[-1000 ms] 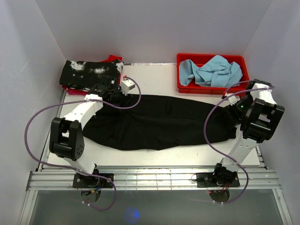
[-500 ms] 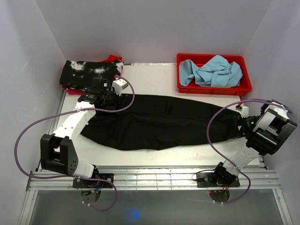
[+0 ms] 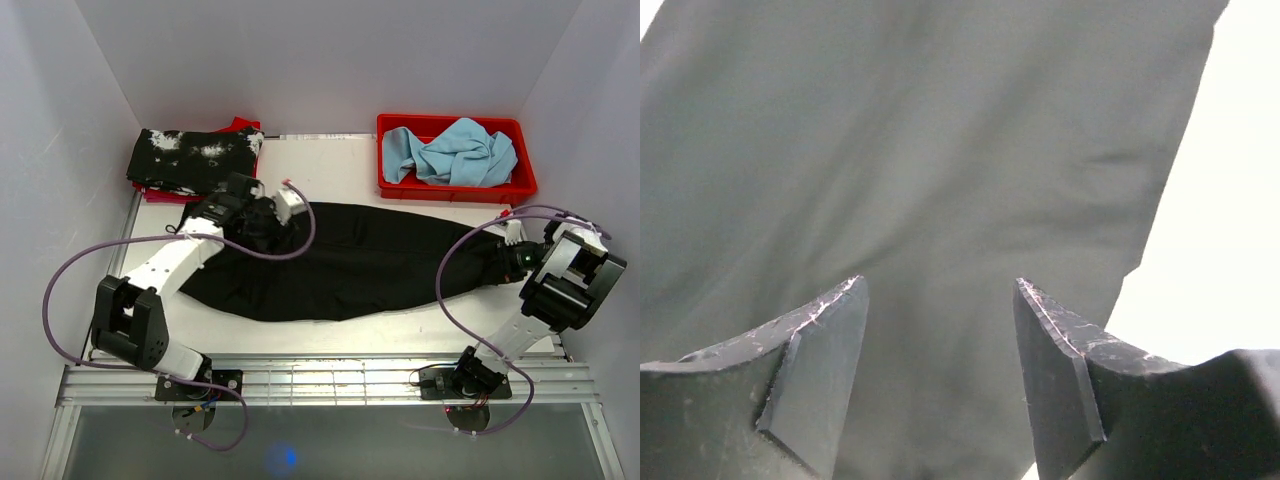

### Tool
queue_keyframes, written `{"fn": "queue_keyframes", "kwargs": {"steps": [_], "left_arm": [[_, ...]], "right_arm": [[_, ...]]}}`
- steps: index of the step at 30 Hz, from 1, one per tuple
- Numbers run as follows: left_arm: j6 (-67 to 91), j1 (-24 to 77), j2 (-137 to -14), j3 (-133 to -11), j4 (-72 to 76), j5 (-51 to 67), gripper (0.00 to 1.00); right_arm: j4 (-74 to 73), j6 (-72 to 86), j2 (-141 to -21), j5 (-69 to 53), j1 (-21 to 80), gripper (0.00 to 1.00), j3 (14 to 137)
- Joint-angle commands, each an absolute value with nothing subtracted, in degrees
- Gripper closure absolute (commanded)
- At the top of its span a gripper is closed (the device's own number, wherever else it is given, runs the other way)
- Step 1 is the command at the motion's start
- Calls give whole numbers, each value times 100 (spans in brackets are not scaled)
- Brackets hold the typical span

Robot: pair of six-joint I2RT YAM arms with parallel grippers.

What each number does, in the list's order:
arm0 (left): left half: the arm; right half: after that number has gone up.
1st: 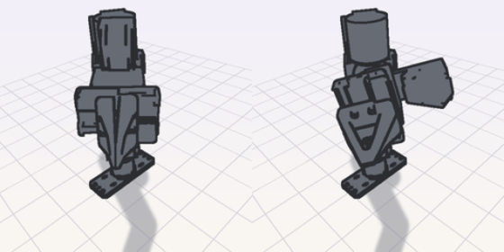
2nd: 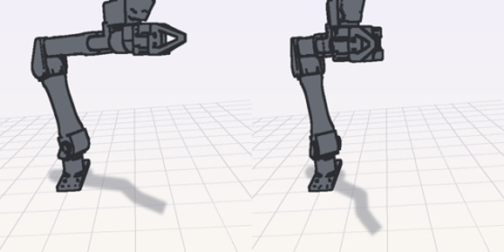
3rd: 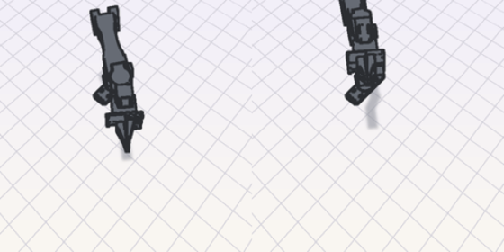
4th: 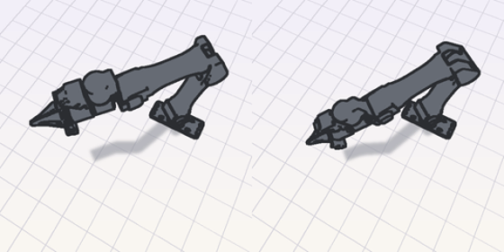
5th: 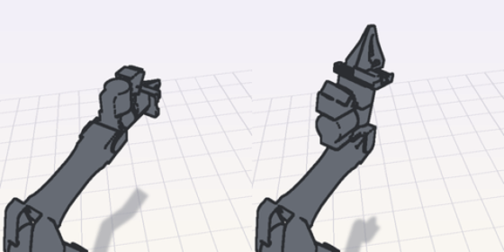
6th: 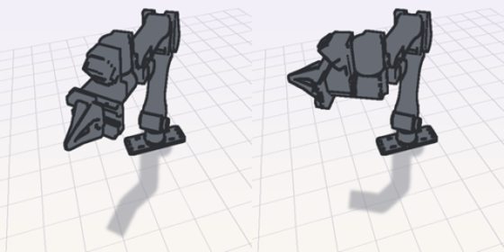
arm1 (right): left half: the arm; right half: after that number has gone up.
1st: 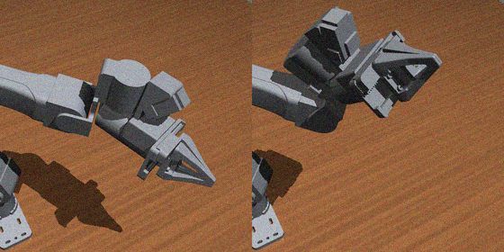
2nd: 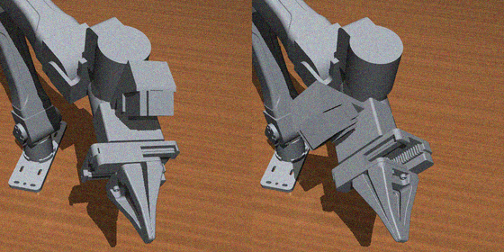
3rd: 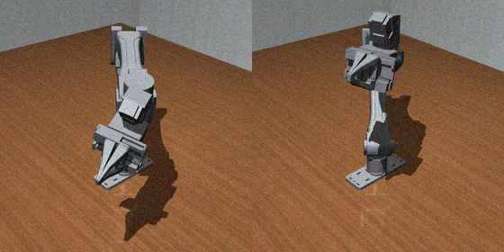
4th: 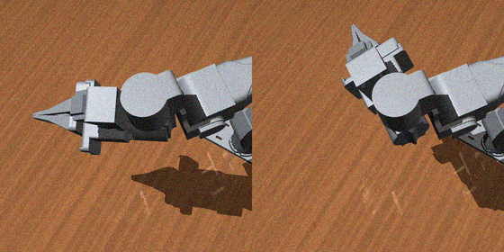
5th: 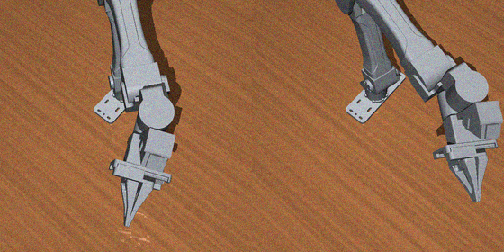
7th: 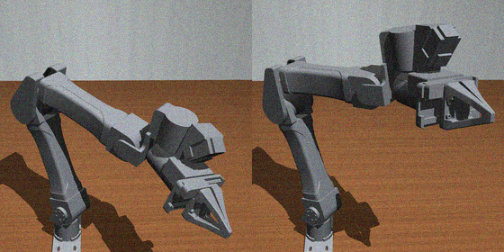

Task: Fold and stack the trousers
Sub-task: Flatten the trousers out

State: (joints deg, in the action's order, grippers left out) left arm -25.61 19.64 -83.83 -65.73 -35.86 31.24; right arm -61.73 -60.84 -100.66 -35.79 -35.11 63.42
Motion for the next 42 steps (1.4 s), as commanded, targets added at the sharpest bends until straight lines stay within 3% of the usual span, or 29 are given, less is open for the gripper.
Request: {"fn": "queue_keyframes", "kwargs": {"steps": [1,6,12,16,20,23,24,29,31,36,42], "left_arm": [[-3463,3144,-8034,-6145,-3404,3270,30],[-3094,4593,-8489,-5888,-2576,3006,36],[-2857,5448,-9245,-5950,-1952,3032,43],[-2901,5713,-9623,-5985,-1872,2989,49],[-2882,5722,-9835,-5968,-2003,3041,70],[-2979,5696,-9573,-5933,-2346,3242,73],[-2858,5634,-9406,-5924,-2408,3261,69],[-1636,4022,-8211,-6334,-2653,3673,53],[-1660,3553,-8017,-6556,-3180,3333,50],[-2249,2024,-7323,-6155,-3971,2165,50],[-2847,353,-7330,-5442,-4613,1714,53]], "right_arm": [[-7065,-6003,-9494,-3657,-3524,92,6960],[-7181,-5513,-8948,-3147,-3524,92,7023],[-7190,-4887,-8834,-2874,-3524,92,6926],[-6979,-4589,-8666,-2322,-3524,92,6593],[-6628,-4570,-8482,-1662,-3542,92,6303],[-6530,-4710,-8490,-1310,-3577,92,6266],[-6513,-4746,-8560,-1223,-3595,92,6284],[-6443,-4930,-8815,-722,-3612,92,6214],[-6294,-5141,-8807,-406,-3612,92,5969],[-5924,-5361,-8885,-202,-3569,92,5599],[-5766,-5502,-9316,202,-3551,92,5572]]}}
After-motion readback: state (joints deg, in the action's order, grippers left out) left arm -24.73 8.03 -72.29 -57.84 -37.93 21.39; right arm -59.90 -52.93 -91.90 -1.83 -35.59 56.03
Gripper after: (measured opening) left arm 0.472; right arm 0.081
